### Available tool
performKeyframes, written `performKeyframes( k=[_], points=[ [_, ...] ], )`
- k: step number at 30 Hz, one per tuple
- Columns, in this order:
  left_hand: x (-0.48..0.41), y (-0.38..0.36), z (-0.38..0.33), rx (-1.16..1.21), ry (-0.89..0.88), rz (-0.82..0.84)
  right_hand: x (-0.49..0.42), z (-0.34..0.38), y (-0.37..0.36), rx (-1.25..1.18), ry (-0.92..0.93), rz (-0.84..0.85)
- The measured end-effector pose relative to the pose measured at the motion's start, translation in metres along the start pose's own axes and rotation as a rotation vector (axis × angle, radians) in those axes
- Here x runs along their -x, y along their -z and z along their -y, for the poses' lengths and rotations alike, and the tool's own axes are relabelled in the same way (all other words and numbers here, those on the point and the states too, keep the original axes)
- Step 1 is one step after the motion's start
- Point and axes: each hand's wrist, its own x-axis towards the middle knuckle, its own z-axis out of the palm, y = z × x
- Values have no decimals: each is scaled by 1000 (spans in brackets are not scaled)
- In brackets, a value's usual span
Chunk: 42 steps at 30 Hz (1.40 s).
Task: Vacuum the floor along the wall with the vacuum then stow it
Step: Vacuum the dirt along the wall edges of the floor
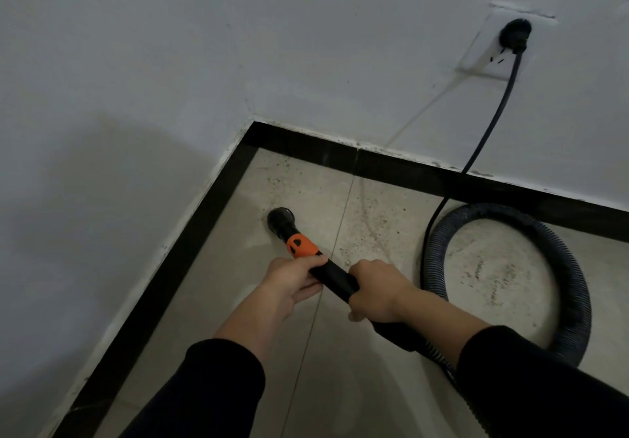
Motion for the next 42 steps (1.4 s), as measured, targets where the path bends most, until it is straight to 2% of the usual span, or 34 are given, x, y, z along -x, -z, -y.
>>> performKeyframes(
  k=[18,32,42],
  points=[
    [-3,37,-2,-21,-38,-26,-4,31,-11,-26,60,-49],
    [-12,47,-9,88,-50,-165,-13,48,-8,0,151,-64],
    [-23,50,-11,125,-96,-220,-21,51,-14,-78,178,-91]
  ],
)
